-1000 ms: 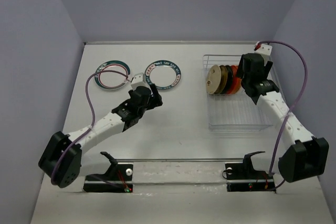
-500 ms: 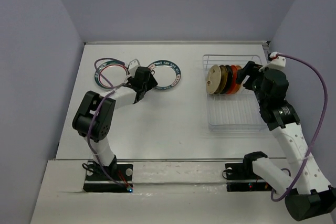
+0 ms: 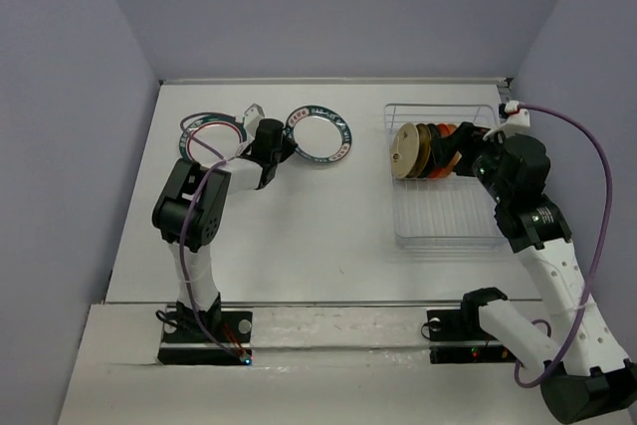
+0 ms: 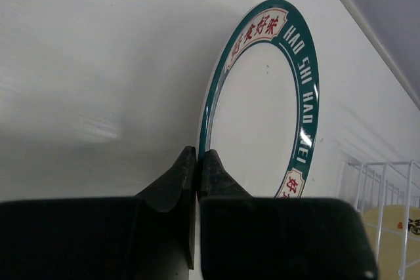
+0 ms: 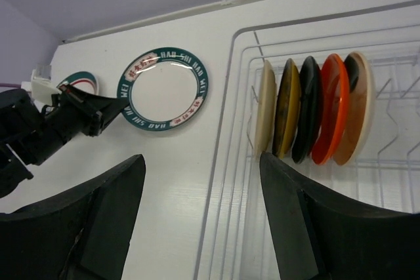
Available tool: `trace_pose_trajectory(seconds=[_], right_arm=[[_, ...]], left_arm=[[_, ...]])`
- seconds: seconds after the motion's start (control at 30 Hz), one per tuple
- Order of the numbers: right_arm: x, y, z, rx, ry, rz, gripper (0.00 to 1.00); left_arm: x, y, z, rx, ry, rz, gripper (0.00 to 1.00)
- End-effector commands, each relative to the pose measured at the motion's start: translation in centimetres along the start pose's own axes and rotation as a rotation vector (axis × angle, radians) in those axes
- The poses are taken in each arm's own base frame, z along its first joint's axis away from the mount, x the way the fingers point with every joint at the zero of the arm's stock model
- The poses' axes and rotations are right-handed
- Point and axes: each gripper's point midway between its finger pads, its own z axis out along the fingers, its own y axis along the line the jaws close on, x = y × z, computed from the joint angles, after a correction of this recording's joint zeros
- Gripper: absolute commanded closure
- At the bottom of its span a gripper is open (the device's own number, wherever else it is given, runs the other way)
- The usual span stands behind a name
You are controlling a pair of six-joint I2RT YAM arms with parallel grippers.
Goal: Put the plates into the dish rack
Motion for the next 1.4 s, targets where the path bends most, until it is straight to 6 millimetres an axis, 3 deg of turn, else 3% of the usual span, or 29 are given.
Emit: trace_pose_trajectory(seconds=[0.0, 0.1, 0.13, 0.2, 0.23, 0.27, 0.33, 0.4, 0.5, 0.53, 0.67, 0.87, 0.97, 1.0, 1.07, 1.1, 1.17, 1.2, 1.33, 1.37], right_arm=[[-0.9, 3.5, -1.2, -0.178, 0.007, 0.032, 0.24], [-0.4, 6.1, -1.3, -0.319, 0.054, 0.053, 0.2], [-0.3, 7.4, -1.6, -0.397, 0.07, 0.069, 0.19], [0.2, 8.4, -1.3, -0.452, 0.102, 0.087, 0.18], [0.8, 9.5, -1.1, -0.5, 0.128, 0.087, 0.16], [1.1, 10.0, -0.9, -0.513, 0.141, 0.091, 0.16], [2.5, 11.6, -0.4, -0.538, 0.189, 0.08, 0.12], [3.1, 12.9, -0.1, -0.561, 0.211, 0.055, 0.08], [5.9, 14.4, 1.7, -0.531, 0.284, 0.027, 0.06], [5.6, 14.3, 1.9, -0.52, 0.274, 0.028, 0.06], [7.4, 14.7, 3.6, -0.492, 0.315, 0.041, 0.04], [8.9, 17.4, 3.2, -0.629, 0.379, 0.085, 0.04], [9.7, 17.3, 3.8, -0.625, 0.396, 0.102, 0.21], [9.6, 17.2, 3.9, -0.615, 0.386, 0.109, 0.53], [8.9, 16.8, 4.0, -0.584, 0.341, 0.125, 0.88], [8.5, 16.7, 4.1, -0.573, 0.324, 0.129, 0.93], [7.3, 16.4, 4.0, -0.55, 0.275, 0.118, 0.93], [6.4, 16.6, 4.0, -0.552, 0.248, 0.107, 0.93], [3.6, 13.0, 4.9, -0.387, 0.18, 0.07, 0.93], [2.0, 10.9, 5.3, -0.33, 0.14, 0.078, 0.93]], left_arm=[[-1.7, 0.5, -2.8, 0.009, -0.072, 0.023, 0.94], [-4.0, -1.0, -7.2, 0.107, -0.149, 0.004, 0.94], [-4.9, -1.8, -9.7, 0.157, -0.182, 0.006, 0.94], [-5.7, -2.7, -12.4, 0.206, -0.214, 0.016, 0.94], [-4.8, -2.1, -13.5, 0.216, -0.203, 0.028, 0.94], [-6.4, -3.7, -16.2, 0.291, -0.243, 0.016, 0.94], [-6.5, -4.7, -19.9, 0.387, -0.242, 0.017, 0.94], [-6.1, -5.6, -22.2, 0.474, -0.212, 0.017, 0.94], [-6.2, -6.6, -26.9, 0.614, -0.203, 0.006, 0.94], [-5.3, -6.9, -27.1, 0.636, -0.164, 0.016, 0.94], [-5.1, -7.7, -30.7, 0.745, -0.141, 0.017, 0.94], [-4.2, -9.4, -33.4, 0.873, -0.065, 0.039, 0.94], [-4.4, -10.5, -35.3, 0.946, -0.058, 0.046, 0.94], [-4.5, -10.6, -35.6, 0.959, -0.06, 0.054, 0.94], [-4.8, -11.2, -36.4, 0.981, -0.063, 0.074, 0.83], [-4.5, -11.1, -36.3, 0.976, -0.052, 0.104, 0.61], [-4.5, -11.0, -36.2, 0.946, -0.04, 0.133, 0.42], [-4.7, -10.8, -35.9, 0.921, -0.062, 0.162, 0.28], [-6.1, -9.1, -36.0, 0.759, -0.092, 0.272, 0.06], [-6.2, -8.6, -36.1, 0.733, -0.093, 0.293, 0.03]])
